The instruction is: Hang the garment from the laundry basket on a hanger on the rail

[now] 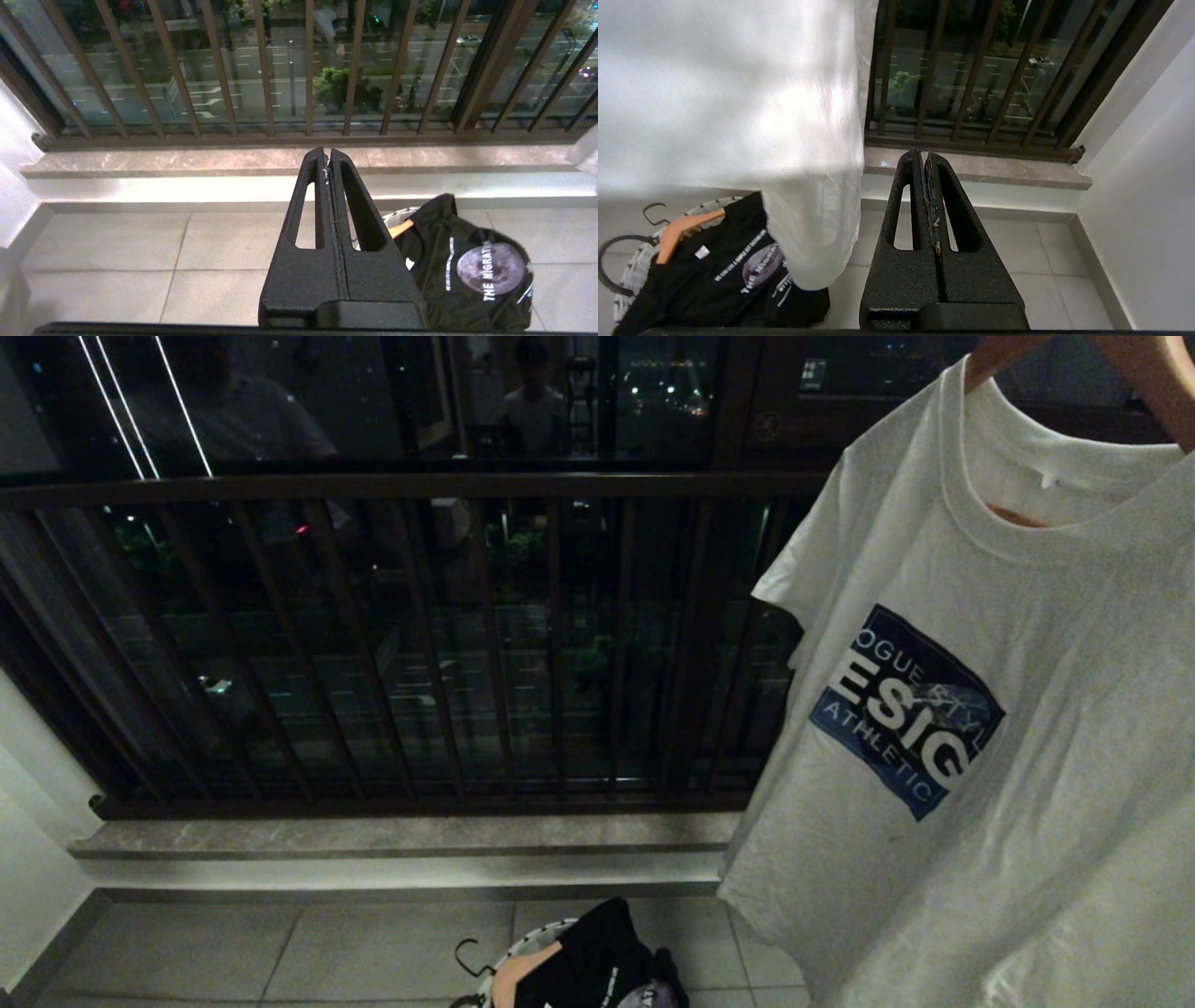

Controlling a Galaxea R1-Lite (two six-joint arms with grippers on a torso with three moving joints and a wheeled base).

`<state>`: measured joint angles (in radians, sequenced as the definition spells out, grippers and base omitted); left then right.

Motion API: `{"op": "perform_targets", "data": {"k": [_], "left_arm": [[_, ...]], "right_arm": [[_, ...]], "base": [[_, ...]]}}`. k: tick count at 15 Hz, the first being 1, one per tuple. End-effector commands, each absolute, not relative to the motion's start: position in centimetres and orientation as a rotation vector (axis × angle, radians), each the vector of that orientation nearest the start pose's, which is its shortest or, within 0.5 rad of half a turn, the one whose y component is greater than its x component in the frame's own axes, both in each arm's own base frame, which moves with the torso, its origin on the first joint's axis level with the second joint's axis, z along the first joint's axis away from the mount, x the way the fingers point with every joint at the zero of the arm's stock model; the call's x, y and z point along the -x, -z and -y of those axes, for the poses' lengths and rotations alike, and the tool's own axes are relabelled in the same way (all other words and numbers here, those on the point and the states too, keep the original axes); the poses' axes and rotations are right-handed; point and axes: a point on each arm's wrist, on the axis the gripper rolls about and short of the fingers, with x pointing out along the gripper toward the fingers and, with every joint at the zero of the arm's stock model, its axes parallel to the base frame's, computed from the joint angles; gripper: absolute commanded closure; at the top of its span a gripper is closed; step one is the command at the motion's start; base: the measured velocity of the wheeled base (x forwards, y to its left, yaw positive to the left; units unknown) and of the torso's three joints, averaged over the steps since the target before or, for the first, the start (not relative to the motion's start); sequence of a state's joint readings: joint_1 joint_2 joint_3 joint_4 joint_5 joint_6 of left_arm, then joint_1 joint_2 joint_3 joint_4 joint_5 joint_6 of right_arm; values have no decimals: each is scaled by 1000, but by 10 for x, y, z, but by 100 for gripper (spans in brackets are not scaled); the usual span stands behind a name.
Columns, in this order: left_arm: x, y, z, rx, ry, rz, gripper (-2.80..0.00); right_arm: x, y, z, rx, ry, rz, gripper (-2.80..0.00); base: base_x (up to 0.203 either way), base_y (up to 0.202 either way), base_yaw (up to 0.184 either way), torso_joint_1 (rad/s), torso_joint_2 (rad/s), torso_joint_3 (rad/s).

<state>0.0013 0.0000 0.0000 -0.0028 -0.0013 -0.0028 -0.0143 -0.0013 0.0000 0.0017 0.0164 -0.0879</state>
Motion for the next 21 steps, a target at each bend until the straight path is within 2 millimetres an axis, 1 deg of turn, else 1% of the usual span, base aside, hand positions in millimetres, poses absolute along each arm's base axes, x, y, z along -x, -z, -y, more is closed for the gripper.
{"op": "perform_targets", "data": {"k": [1, 11, 21], "left_arm": [[23, -75, 0, 3, 0, 2, 0], [23, -75, 0, 3, 0, 2, 0], [23, -75, 0, 3, 0, 2, 0]], "right_arm": [[23, -75, -1, 87, -3, -1, 0], [23, -75, -1, 84, -1, -1, 0], [23, -75, -1, 84, -2, -1, 0]], "base": [[0, 0, 0, -215, 535, 315], [0, 0, 0, -193, 528, 329], [0, 0, 0, -124, 472, 344]]}}
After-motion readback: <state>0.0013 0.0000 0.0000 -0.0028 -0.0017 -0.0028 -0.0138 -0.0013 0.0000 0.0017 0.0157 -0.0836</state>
